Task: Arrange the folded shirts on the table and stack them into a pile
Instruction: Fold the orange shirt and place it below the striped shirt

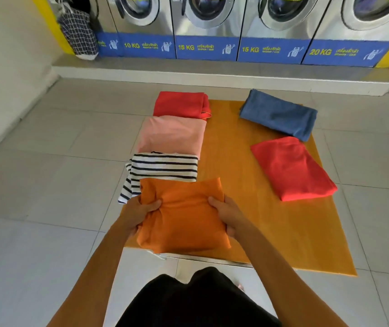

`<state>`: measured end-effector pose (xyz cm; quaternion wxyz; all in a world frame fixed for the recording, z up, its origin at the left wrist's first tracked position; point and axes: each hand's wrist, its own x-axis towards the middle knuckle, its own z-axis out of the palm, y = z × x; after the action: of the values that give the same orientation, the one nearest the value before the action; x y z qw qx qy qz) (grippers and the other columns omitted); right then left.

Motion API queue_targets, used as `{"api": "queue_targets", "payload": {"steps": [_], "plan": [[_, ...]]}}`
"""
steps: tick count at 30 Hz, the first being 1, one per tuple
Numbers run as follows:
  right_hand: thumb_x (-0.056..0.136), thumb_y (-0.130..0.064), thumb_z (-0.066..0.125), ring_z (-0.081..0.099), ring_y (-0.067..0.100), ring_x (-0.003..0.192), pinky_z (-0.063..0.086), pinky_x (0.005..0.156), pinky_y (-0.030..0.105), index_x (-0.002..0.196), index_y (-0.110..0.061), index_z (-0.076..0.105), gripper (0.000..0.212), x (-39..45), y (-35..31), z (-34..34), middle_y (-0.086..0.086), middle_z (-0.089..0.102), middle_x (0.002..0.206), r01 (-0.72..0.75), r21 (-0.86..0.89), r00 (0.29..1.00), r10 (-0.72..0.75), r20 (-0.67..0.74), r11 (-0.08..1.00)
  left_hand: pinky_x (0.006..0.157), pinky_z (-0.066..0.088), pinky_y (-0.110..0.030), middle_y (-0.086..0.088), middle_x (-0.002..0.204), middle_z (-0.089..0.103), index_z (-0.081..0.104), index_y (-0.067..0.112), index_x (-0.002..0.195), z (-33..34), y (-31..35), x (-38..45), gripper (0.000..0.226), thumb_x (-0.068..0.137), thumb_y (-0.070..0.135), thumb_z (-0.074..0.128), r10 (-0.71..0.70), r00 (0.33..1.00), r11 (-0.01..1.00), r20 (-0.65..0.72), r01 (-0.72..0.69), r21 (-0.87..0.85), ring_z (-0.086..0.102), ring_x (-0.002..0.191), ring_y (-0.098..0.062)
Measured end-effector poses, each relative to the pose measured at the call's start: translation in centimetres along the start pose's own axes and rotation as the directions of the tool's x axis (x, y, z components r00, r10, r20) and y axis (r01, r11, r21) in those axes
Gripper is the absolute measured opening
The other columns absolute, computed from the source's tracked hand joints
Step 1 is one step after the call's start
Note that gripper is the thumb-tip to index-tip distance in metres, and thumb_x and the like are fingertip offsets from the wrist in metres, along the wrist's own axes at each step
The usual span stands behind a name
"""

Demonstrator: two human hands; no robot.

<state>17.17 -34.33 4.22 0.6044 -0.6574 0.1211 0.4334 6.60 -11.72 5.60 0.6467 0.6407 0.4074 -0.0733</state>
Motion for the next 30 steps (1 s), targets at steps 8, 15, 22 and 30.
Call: {"api": "queue_targets", "payload": {"steps": [8,15,22,30], "plan": [[0.098,-0.044,0.056,0.058,0.032,0.118,0.046,0.103,0.056,0.139,-0.028,0.044,0.045,2.4,2.4,8.4,0.004,0.058,0.133,-0.027,-0.066,0.999,0.028,0.020,0.997,0.088,0.049,-0.046,-0.004,0.109,0.062,0.050,0.019,0.120,-7.5,-2.9,1.9,0.039,0.089,0.034,0.066,0.041,0.995,0.999,-0.089,-0.039,0.021,0.060,0.100,-0.030],[0.103,-0.023,0.047,0.061,0.025,0.098,0.051,0.091,0.043,0.100,-0.024,0.056,0.009,3.8,4.6,10.1,0.012,0.065,0.118,-0.013,-0.350,0.996,-0.017,-0.083,0.937,0.091,0.052,-0.051,-0.010,0.108,0.068,0.057,0.013,0.118,-8.0,-8.0,5.0,0.041,0.091,0.044,0.061,0.061,0.962,0.962,-0.267,0.014,0.271,0.065,0.100,-0.034],[0.100,-0.028,0.055,0.056,0.011,0.075,0.056,0.075,0.031,0.098,-0.014,0.056,0.015,5.1,5.3,10.9,0.016,0.069,0.107,0.049,-0.484,0.956,-0.181,-0.231,0.874,0.084,0.049,-0.037,-0.011,0.106,0.064,0.054,0.007,0.115,-8.0,-7.4,6.9,0.043,0.092,0.043,0.059,0.212,0.928,0.865,-0.306,-0.032,0.500,0.056,0.088,-0.021],[0.100,-0.046,0.048,0.063,0.019,0.085,0.058,0.074,0.037,0.100,-0.020,0.058,0.028,6.5,7.0,11.2,0.001,0.064,0.091,0.000,-0.658,0.871,-0.324,-0.370,0.753,0.084,0.050,-0.039,-0.016,0.099,0.067,0.058,0.002,0.103,-8.4,-7.7,8.2,0.043,0.099,0.043,0.045,0.221,0.922,0.873,-0.317,-0.042,0.486,0.061,0.084,-0.026]]}}
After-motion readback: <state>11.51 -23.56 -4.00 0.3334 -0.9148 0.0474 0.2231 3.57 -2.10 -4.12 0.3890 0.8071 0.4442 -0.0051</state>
